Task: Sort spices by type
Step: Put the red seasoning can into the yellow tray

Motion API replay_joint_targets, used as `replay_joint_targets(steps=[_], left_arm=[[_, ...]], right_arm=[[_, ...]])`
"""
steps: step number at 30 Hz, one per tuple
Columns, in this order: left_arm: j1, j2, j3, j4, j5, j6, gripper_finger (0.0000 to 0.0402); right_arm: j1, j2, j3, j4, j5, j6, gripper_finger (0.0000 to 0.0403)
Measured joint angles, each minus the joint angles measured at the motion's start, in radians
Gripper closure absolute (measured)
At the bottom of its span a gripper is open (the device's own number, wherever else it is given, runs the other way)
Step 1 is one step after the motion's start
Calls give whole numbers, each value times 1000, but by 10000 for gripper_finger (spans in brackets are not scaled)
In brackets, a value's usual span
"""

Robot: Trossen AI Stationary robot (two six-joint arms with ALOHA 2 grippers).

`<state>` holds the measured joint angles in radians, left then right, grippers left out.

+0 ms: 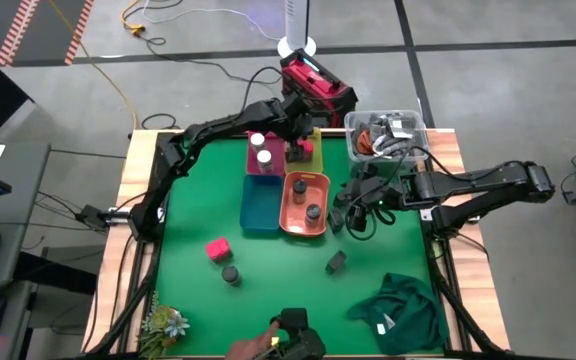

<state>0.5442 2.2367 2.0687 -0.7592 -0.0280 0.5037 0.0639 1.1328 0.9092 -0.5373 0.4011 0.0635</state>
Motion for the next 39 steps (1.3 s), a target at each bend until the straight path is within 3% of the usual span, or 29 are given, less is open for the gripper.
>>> replay_joint_targets(steps=[5,12,16,23,26,31,39], left_arm=[[-4,-71,-1,20,-94,16,88],[-12,-255,-31,-115,33,-121,104],[-83,-408,-162,-173,69,-178,116],[-316,-732,-544,-183,56,-287,122],[-423,-859,-695,-227,48,-399,123],[-561,-1009,-859,-260,8,-769,123],[-758,-1060,-1002,-369,-101,-1082,123]], right_arm=[[0,0,0,3,0,0,127],[-1,0,0,3,0,0,127],[-1,0,0,3,0,-1,127],[-1,0,0,3,0,4,127],[-1,0,0,7,0,5,127],[-7,0,0,43,0,-10,127],[-8,0,0,117,1,-69,127]])
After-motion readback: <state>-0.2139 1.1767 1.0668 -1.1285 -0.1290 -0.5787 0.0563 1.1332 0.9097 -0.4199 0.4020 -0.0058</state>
